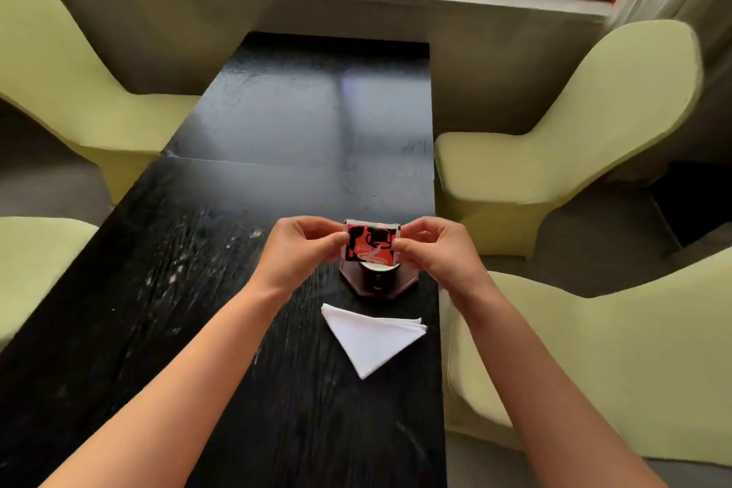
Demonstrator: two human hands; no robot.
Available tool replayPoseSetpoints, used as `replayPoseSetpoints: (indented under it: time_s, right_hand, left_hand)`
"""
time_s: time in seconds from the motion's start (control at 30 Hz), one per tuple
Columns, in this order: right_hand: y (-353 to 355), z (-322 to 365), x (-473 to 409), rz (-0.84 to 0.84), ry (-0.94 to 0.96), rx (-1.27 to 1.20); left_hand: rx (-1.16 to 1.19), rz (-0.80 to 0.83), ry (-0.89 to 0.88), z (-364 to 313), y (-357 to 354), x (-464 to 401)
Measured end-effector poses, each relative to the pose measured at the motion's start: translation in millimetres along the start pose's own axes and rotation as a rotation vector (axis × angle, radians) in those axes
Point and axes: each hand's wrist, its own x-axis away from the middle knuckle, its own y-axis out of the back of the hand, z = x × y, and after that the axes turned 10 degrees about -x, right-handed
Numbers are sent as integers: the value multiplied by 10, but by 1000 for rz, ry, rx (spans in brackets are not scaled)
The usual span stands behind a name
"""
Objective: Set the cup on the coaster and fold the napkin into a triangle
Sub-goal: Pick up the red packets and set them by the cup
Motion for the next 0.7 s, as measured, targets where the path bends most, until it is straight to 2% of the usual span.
replayPoseSetpoints:
  time_s: [0.2, 0.47, 0.53, 0.7]
  right_hand:
    - [255, 89, -430, 52, -33, 1]
    - [432, 49, -836, -4, -75, 22]
    - [492, -134, -1342, -88, -88, 49]
    - [511, -283, -1674, -92, -136, 101]
  left_hand:
    - [-34, 11, 23, -133, -215, -468]
    - [-58, 79, 11, -141, -378, -971]
    - [-86, 166, 11, 33, -511, -1551]
    - [-102, 219, 42, 216, -512, -1889]
